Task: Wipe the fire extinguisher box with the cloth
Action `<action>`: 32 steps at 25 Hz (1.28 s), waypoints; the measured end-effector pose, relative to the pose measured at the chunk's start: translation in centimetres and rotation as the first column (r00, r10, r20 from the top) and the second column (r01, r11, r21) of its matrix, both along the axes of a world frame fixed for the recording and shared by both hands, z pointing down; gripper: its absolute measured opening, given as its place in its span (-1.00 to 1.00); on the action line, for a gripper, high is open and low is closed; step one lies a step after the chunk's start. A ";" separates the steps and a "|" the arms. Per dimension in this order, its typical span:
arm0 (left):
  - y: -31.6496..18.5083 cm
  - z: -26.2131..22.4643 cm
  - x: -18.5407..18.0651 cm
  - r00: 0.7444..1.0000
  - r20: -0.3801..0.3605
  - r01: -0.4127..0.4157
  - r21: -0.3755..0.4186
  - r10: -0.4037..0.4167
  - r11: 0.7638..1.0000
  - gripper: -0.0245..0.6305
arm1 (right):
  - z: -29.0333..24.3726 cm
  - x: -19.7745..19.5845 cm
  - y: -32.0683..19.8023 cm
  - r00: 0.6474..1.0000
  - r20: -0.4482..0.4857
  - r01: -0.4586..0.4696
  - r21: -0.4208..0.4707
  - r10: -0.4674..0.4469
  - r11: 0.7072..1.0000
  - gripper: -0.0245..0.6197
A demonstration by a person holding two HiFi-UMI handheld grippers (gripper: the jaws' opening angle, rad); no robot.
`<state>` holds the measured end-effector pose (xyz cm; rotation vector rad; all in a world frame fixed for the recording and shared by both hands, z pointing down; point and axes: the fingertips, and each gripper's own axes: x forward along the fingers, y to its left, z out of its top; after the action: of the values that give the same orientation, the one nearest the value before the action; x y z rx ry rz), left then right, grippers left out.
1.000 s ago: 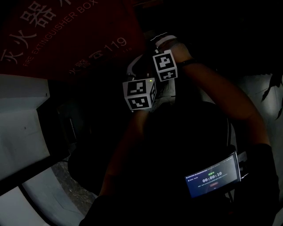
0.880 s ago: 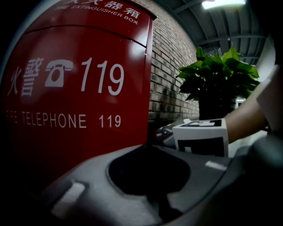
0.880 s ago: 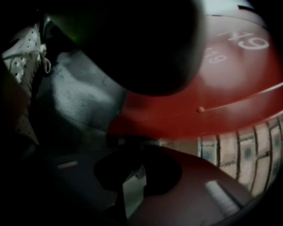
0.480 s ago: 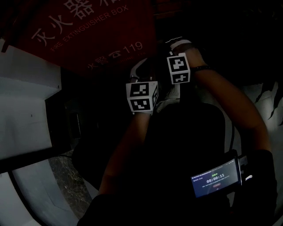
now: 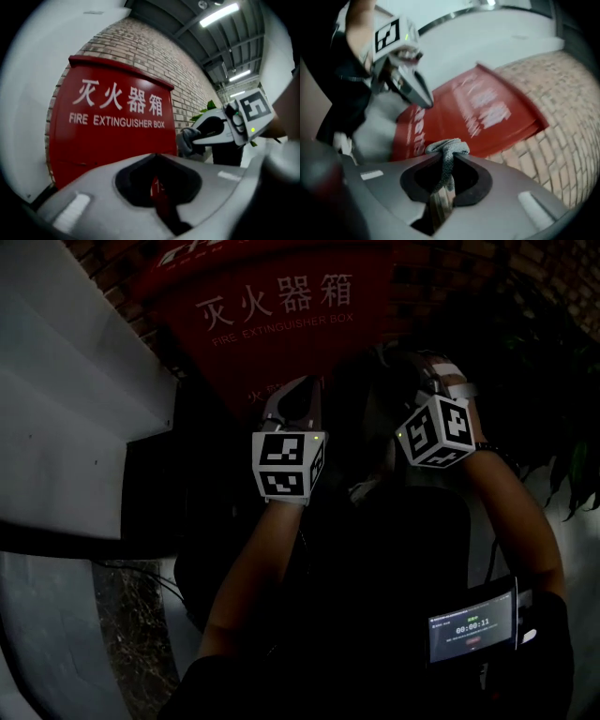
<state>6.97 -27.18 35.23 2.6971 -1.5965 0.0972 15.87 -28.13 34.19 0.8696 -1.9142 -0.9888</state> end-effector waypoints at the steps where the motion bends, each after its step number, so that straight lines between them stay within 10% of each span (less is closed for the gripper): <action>1: 0.3 -1.3 -1.0 1.000 0.003 0.001 0.021 -0.001 1.000 -0.93 | -1.7 -1.2 0.8 0.999 0.051 0.012 0.007 -0.012 1.000 -0.78; 8: 2.3 -7.2 -11.0 0.995 0.012 0.098 0.140 -0.101 0.985 -0.93 | -8.8 -12.4 4.8 0.890 0.439 0.115 0.044 -0.122 0.992 -0.78; 18: 1.1 -12.1 -26.2 0.963 -0.051 0.270 0.229 -0.265 0.935 -0.93 | -12.6 -26.3 3.5 0.388 0.920 0.265 -0.057 -0.052 0.963 -0.78; 26: -2.5 -14.6 -31.1 0.958 -0.006 0.276 0.288 -0.287 0.917 -0.93 | -14.3 -30.4 -0.1 0.079 0.994 0.259 -0.092 0.074 0.961 -0.78; 32: -2.0 -15.0 -32.9 0.974 -0.103 0.223 0.245 -0.203 0.944 -0.93 | -13.5 -31.3 -2.0 -0.238 0.953 0.282 -0.118 0.188 0.952 -0.78</action>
<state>-25.96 -29.14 20.21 2.6386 -1.9891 -0.2260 -15.42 -30.17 20.73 1.6945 -3.3505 0.5344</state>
